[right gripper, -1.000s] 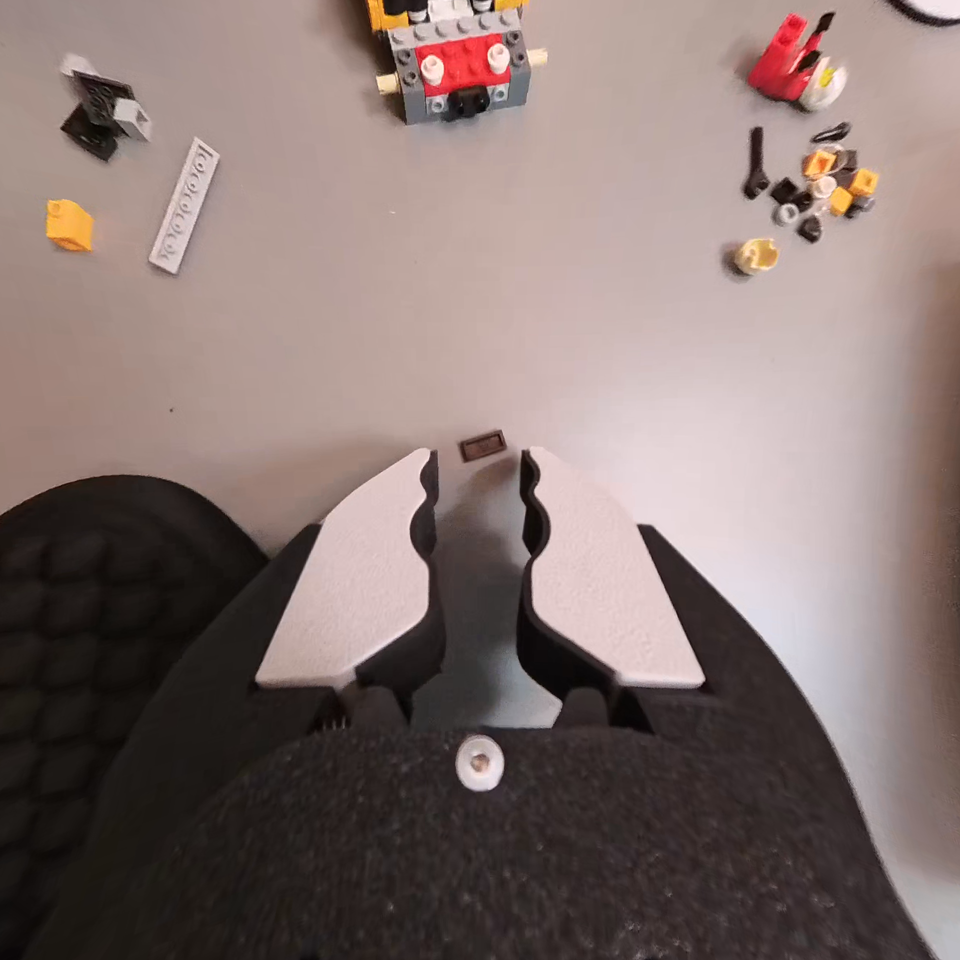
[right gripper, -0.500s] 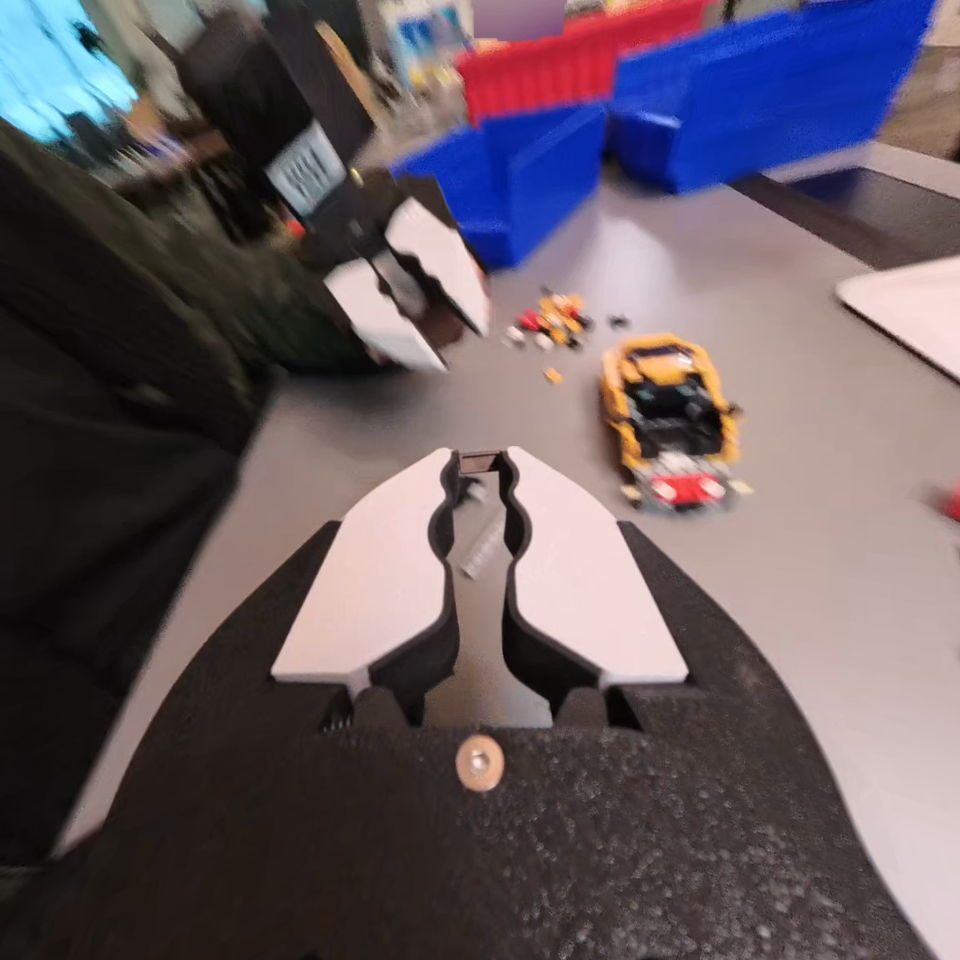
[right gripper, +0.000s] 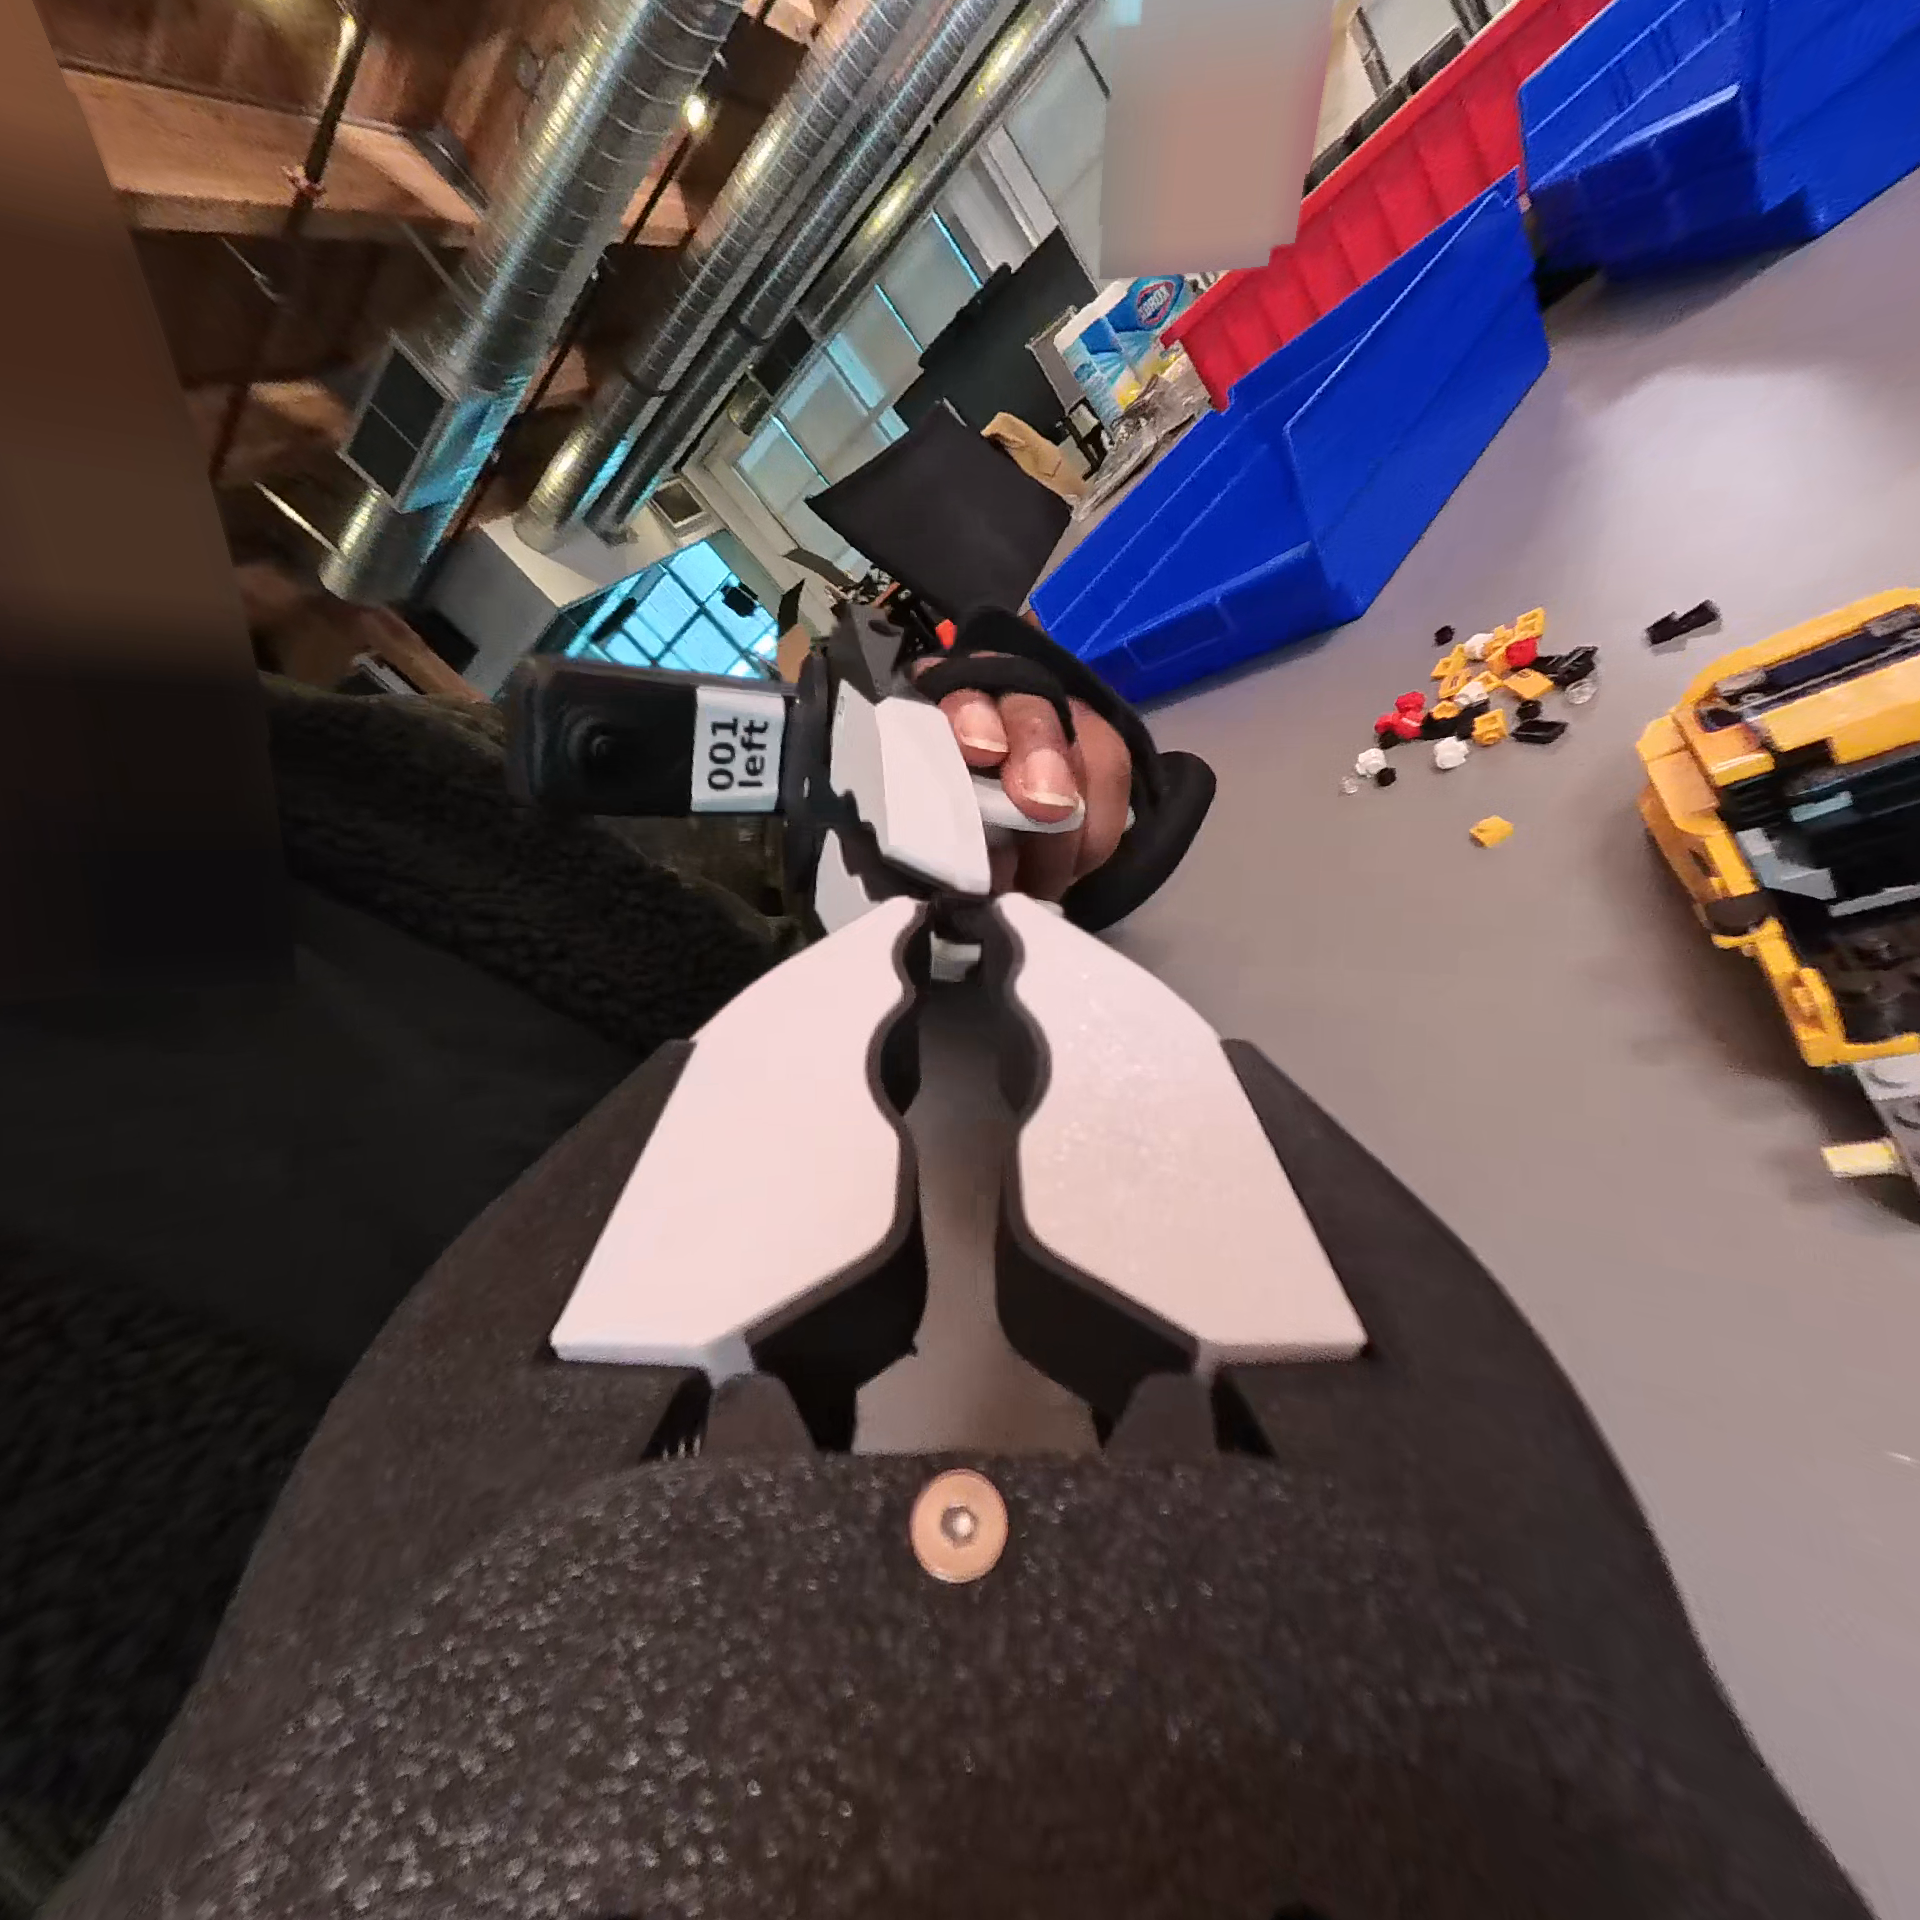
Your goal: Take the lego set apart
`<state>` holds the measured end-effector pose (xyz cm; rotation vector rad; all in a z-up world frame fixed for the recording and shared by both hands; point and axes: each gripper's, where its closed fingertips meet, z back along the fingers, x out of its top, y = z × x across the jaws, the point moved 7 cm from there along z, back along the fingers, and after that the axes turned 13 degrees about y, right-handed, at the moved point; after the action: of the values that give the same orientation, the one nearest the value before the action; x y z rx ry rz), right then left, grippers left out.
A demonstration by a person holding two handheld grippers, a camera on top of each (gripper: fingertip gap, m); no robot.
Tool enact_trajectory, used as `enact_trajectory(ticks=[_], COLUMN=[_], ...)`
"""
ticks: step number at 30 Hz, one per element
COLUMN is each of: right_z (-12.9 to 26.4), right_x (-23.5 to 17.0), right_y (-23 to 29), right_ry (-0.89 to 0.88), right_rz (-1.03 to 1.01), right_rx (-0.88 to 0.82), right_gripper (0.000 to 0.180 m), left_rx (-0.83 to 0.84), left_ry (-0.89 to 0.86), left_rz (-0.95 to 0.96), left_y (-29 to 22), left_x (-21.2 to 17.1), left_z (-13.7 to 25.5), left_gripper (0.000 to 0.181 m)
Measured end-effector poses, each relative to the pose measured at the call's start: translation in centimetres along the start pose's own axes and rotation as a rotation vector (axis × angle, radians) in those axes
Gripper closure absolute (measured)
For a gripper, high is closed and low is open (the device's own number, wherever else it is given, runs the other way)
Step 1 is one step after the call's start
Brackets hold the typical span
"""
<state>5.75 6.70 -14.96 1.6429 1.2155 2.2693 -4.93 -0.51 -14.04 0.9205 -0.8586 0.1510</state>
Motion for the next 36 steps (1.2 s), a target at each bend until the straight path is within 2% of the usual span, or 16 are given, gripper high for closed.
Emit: enact_trajectory(ticks=[4, 10, 12, 15, 18, 22, 25, 27, 31, 36], right_z=[1.6, 4.3, 4.9, 5.5, 5.8, 6.1, 6.4, 6.6, 6.8, 7.7], right_x=[0.6, 0.6, 0.7, 0.7, 0.8, 1.5, 3.0, 4.3, 8.3, 15.5], right_y=[-0.2, -1.7, -2.2, -2.6, -2.9, -3.4, -3.7, -4.0, -5.2, -9.0], right_ry=[-0.056, -0.051, -0.06, -0.066, -0.06, -0.038, -0.029, -0.037, -0.052, -0.063], right_rz=[0.09, 0.285, 0.294, 0.293, 0.295, 0.34, 0.409, 0.447, 0.539, 0.623], right_rx=[-0.148, -0.61, -0.685, -0.742, -0.787, -0.89, -0.994, -1.048, -1.186, -1.393], right_gripper=[0.167, 0.167, 0.167, 0.167, 0.167, 0.166, 0.165, 0.163, 0.157, 0.151], left_rx=[-0.074, -0.152, -0.18, -0.218, -0.206, -0.099, 0.008, 0.081, 0.193, 0.212], left_ry=[0.096, 0.559, 0.692, 0.794, 0.842, 0.723, 0.534, 0.41, 0.235, 0.175], left_rz=[0.143, 0.469, 0.569, 0.672, 0.687, 0.666, 0.671, 0.67, 0.67, 0.678], left_y=[2.0, 7.0, 7.6, 7.7, 7.5, 8.8, 10.4, 11.1, 11.8, 11.1], left_x=[-2.1, -10.9, -13.7, -16.2, -17.1, -15.8, -13.8, -12.5, -10.7, -10.4], left_z=[0.1, 1.3, 2.2, 3.2, 3.5, 3.4, 3.5, 3.8, 4.7, 4.8], left_gripper=[0.174, 0.174, 0.174, 0.173, 0.157, 0.148, 0.148, 0.154, 0.169, 0.175])
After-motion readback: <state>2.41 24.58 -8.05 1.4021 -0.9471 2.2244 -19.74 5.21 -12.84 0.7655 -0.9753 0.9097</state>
